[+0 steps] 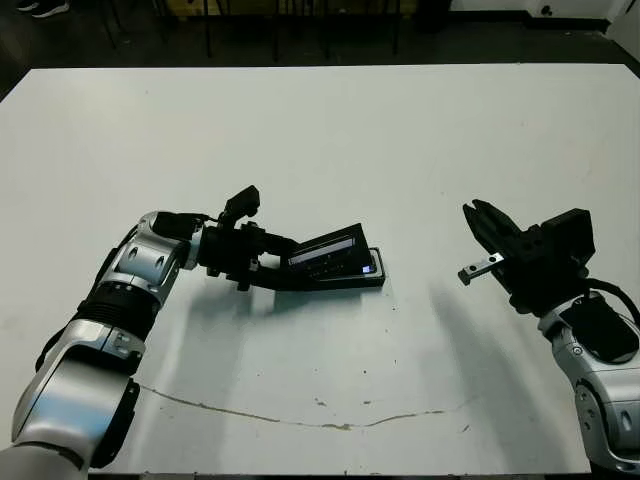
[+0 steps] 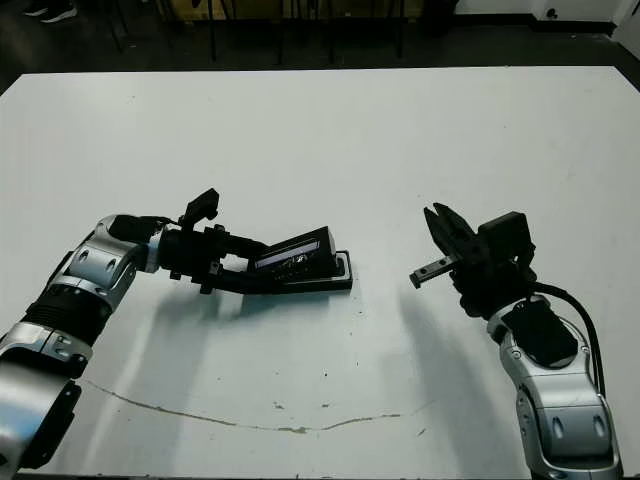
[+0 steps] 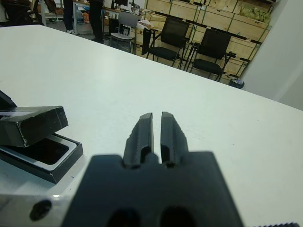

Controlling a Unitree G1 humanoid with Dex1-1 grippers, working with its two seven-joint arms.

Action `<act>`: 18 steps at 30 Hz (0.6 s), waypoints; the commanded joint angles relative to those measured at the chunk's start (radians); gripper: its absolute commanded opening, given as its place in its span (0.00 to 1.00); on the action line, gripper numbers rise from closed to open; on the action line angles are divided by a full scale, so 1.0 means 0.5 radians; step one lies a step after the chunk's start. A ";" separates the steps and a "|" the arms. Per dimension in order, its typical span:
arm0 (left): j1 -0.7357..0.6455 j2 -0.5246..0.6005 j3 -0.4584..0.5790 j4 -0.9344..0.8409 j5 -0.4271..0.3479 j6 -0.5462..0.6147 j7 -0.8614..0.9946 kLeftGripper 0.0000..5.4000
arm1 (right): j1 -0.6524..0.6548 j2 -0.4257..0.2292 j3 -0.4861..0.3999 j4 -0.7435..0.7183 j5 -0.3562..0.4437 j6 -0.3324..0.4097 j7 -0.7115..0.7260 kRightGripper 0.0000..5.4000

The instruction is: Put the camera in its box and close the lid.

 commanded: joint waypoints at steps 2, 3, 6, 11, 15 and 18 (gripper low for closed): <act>0.119 -0.007 -0.090 -0.072 0.024 0.074 -0.027 0.51 | 0.006 0.004 0.009 0.023 0.004 0.005 -0.012 0.00; 0.128 -0.007 -0.089 -0.099 0.025 0.072 -0.004 0.51 | 0.005 0.005 0.009 0.017 0.005 0.017 -0.016 0.00; 0.153 0.000 -0.097 -0.185 0.042 0.089 0.076 0.51 | 0.000 0.006 0.008 0.017 0.009 0.018 -0.014 0.00; 0.179 -0.025 -0.131 -0.239 0.072 0.118 0.207 0.51 | 0.000 0.008 0.012 0.003 0.007 0.041 -0.029 0.00; 0.175 -0.055 -0.181 -0.204 0.118 0.104 0.281 0.51 | -0.002 0.003 0.012 0.006 0.011 0.029 -0.026 0.00; 0.170 -0.070 -0.211 -0.191 0.148 0.105 0.320 0.51 | 0.002 0.009 0.009 -0.003 0.020 0.045 -0.032 0.00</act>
